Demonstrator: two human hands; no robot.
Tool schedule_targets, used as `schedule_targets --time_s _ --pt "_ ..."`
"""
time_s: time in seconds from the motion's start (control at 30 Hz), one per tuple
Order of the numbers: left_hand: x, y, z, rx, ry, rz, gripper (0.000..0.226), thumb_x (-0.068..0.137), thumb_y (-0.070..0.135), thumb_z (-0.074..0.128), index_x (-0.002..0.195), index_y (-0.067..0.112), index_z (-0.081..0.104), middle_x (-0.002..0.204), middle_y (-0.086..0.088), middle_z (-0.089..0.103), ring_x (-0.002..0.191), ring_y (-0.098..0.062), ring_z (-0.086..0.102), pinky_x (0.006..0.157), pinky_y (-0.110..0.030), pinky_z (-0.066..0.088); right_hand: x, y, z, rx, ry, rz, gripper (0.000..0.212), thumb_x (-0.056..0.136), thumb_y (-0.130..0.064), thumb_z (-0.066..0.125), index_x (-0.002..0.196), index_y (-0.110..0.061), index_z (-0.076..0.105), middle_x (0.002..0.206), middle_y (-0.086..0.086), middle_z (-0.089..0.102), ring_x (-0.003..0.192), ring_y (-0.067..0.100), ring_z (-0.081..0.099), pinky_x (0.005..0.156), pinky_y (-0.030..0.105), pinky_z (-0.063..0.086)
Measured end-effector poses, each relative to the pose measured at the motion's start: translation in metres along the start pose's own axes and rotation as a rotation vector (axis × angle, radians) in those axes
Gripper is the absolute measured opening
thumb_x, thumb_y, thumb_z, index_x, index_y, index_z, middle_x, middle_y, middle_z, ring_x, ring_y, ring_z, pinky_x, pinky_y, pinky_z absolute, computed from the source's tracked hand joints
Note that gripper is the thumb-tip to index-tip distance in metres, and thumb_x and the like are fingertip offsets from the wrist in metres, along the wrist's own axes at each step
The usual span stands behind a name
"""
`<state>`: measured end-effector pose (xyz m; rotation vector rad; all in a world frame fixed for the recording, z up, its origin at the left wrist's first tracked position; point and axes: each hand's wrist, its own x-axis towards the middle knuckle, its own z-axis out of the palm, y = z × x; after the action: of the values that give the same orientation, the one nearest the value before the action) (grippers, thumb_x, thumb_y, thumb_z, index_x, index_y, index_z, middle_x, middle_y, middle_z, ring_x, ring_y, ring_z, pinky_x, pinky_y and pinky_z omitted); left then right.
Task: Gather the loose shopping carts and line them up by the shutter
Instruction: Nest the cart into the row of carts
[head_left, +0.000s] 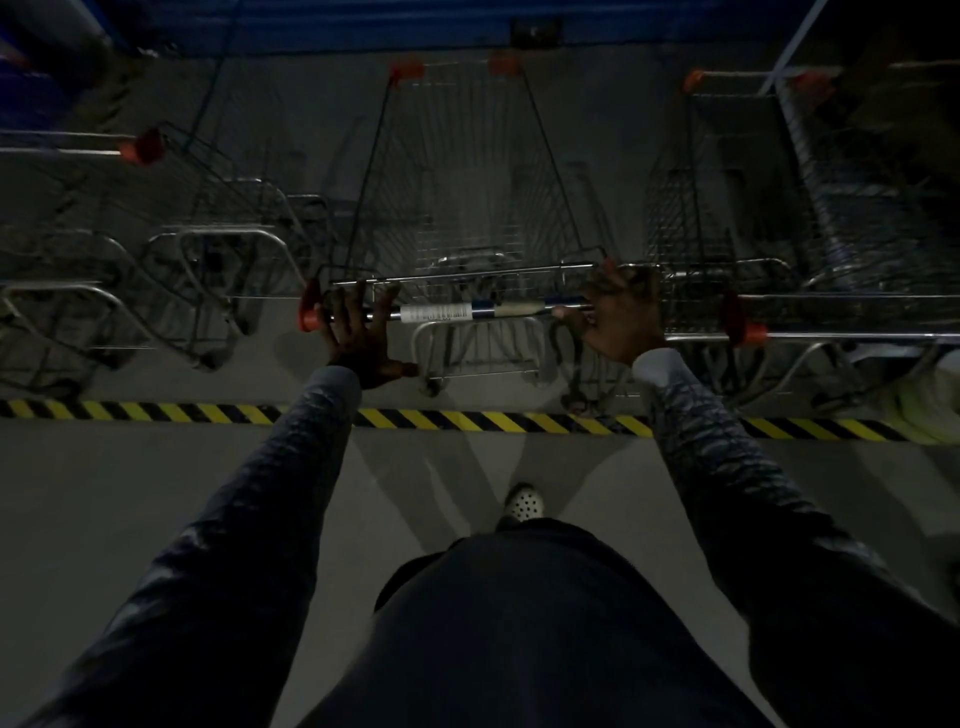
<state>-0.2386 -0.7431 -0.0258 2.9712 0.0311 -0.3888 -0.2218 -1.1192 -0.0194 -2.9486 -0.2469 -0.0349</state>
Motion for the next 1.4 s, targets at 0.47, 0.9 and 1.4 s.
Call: schedule_targets --time_s 0.47,0.9,1.4 --pt "-0.001 0.006 0.009 0.086 0.055 0.053 0.139 0.056 0.073 0.08 0.159 0.033 -0.005 0.164 -0.015 -0.015 0.149 -0.043 -0.016 0.113 -0.067 -0.013 -0.023 0.008 0.004 -0.127 0.109 -0.03 0.072 0.09 -0.071 0.034 0.109 -0.015 0.075 0.128 0.017 0.068 0.13 0.038 0.055 0.112 0.059 0.023" --pt "0.008 0.004 0.005 0.09 0.163 0.08 0.128 0.058 0.064 0.084 0.159 0.028 0.014 0.147 -0.028 0.031 0.142 -0.044 0.024 0.114 -0.068 -0.001 -0.013 0.008 0.013 -0.148 0.166 -0.035 0.058 0.093 -0.063 0.04 0.108 -0.018 0.074 0.109 0.006 0.074 0.129 0.033 0.055 0.11 0.058 0.018" --pt "0.096 -0.046 -0.022 0.197 0.17 -0.041 0.113 0.054 0.061 0.088 0.142 0.006 0.041 0.135 -0.024 0.043 0.131 -0.04 0.035 0.115 -0.064 0.006 0.09 -0.041 0.025 -0.08 0.143 -0.065 0.065 0.096 -0.063 0.031 0.109 -0.013 0.071 0.107 0.009 0.074 0.135 0.037 0.051 0.101 0.048 0.018"
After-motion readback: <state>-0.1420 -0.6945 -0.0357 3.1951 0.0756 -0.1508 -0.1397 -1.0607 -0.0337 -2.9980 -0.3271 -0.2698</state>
